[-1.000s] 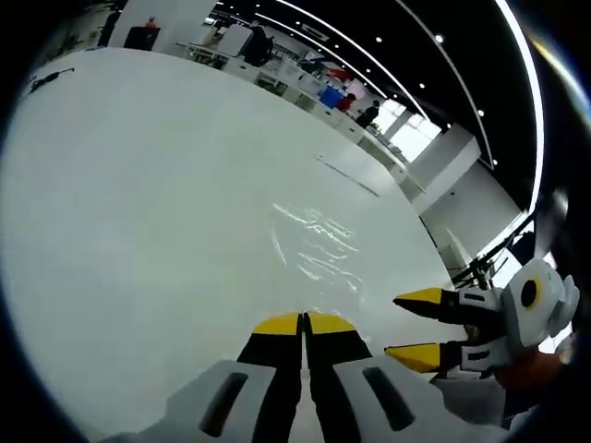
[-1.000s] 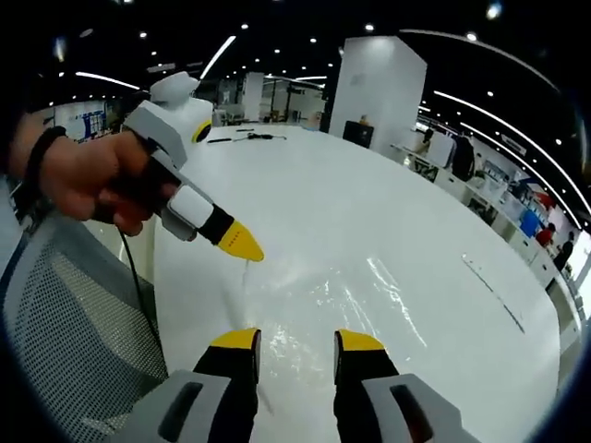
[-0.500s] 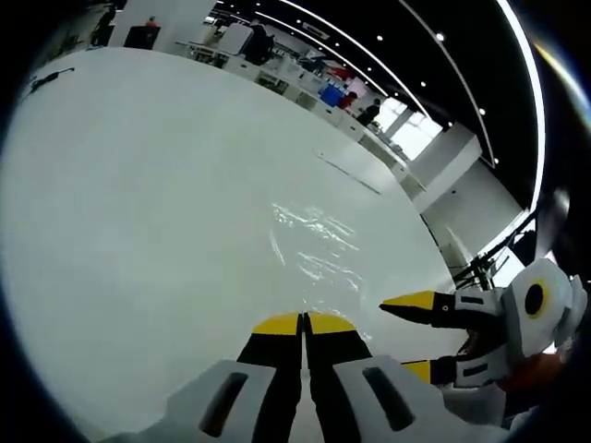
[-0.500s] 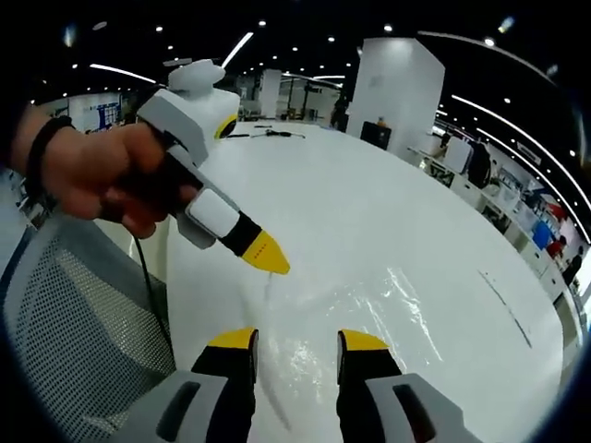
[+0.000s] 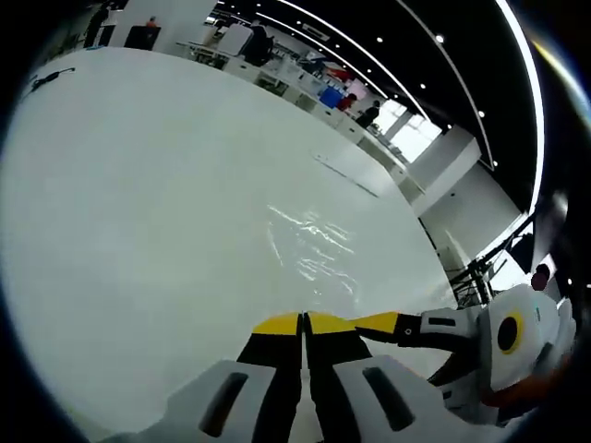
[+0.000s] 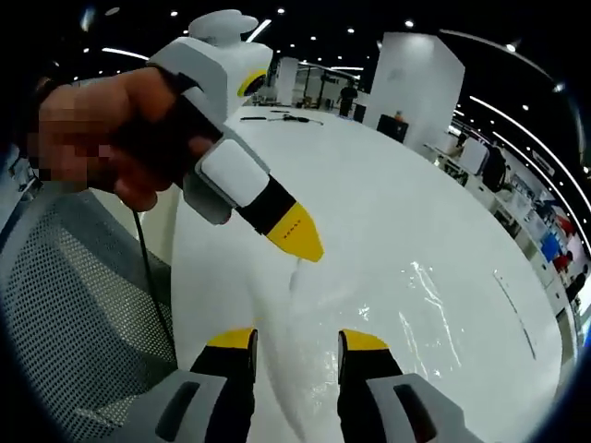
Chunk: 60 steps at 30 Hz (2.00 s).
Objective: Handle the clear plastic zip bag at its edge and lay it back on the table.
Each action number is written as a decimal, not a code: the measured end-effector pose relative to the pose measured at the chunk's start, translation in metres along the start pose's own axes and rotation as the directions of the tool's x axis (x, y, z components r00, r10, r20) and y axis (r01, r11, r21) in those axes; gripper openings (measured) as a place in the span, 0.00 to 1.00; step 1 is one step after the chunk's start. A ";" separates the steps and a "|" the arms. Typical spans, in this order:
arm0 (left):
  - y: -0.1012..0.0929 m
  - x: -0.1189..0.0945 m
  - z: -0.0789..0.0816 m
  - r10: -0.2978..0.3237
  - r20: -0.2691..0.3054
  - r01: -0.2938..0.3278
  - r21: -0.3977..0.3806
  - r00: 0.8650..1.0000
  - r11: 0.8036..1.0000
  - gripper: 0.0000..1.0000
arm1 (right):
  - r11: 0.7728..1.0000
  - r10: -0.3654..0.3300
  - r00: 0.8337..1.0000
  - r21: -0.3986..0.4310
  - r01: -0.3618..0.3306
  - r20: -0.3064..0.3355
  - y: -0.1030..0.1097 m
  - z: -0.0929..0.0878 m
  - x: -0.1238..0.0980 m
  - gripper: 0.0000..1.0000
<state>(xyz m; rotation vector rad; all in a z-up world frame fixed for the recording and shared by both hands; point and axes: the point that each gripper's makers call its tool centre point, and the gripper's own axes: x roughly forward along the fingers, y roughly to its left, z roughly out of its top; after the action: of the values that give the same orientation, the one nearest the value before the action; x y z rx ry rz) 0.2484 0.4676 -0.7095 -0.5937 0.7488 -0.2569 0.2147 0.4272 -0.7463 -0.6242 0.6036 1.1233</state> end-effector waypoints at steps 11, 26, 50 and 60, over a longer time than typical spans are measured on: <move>-0.015 -0.001 0.012 -0.028 0.026 0.028 -0.036 0.999 0.999 0.00 | 0.999 -0.044 0.999 0.020 0.044 -0.006 -0.007 0.003 -0.001 0.13; -0.009 -0.005 0.004 -0.021 0.019 0.022 -0.043 1.000 0.999 0.00 | 0.998 -0.045 0.999 -0.046 0.044 -0.008 -0.002 0.002 -0.006 0.00; -0.013 -0.030 -0.003 0.083 -0.043 -0.051 0.489 0.996 0.871 0.14 | 0.997 -0.035 0.999 -0.067 0.033 -0.032 0.001 -0.001 -0.010 0.00; -0.011 -0.029 -0.004 0.120 -0.031 -0.057 0.746 0.992 0.663 0.28 | 0.996 -0.033 0.999 -0.081 0.029 -0.040 0.001 -0.002 -0.009 0.00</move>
<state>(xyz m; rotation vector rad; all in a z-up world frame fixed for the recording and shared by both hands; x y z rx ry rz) 0.2251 0.4689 -0.6891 0.2503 0.6703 -0.4678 0.2106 0.4207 -0.7410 -0.7251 0.5846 1.1118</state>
